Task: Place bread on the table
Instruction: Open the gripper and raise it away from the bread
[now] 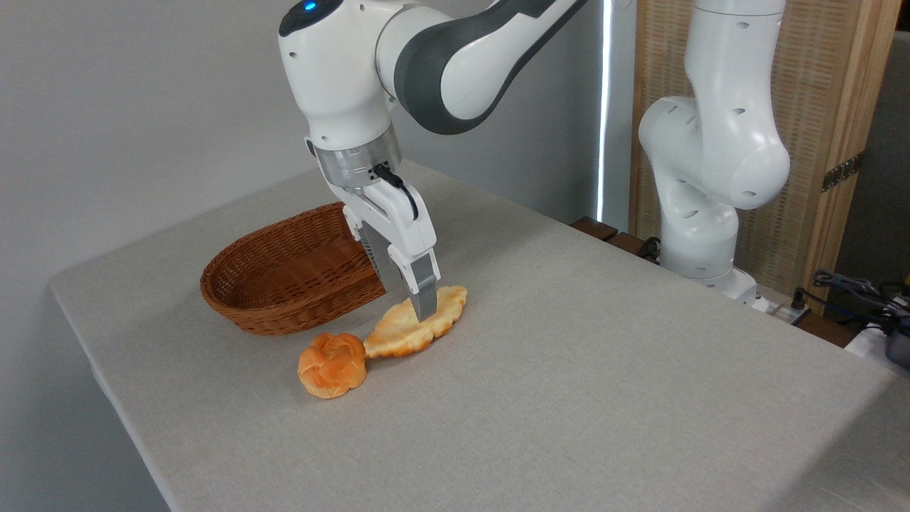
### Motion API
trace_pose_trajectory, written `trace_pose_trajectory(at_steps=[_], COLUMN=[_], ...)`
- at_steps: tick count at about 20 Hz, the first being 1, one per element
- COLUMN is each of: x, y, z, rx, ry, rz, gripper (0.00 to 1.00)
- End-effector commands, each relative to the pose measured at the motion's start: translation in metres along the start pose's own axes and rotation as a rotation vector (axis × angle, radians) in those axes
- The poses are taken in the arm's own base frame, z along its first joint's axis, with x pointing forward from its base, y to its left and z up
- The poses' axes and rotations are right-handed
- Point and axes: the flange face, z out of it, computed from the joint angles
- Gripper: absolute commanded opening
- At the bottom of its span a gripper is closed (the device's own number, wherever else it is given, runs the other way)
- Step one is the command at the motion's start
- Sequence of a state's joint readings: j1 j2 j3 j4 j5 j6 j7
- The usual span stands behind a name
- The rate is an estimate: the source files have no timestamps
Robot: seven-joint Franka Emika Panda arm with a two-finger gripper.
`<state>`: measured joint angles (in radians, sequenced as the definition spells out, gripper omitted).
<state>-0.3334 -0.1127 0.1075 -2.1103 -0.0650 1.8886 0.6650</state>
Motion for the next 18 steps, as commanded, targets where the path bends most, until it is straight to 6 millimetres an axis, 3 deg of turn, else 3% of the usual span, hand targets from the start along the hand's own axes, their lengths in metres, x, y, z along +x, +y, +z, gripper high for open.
trace_pose_trajectory(at_steps=[1, 8, 13, 18], x=[0.001, 0.022, 0.030, 0.026], y=[-0.002, -0.008, -0.015, -0.027], z=[-0.005, -0.070, -0.097, -0.093], rx=[0.020, 0.159, 0.215, 0.229], ry=[0.013, 0.199, 0.267, 0.246], rz=[0.020, 0.026, 0.019, -0.010], gripper=[1.00, 1.00, 1.00, 1.00])
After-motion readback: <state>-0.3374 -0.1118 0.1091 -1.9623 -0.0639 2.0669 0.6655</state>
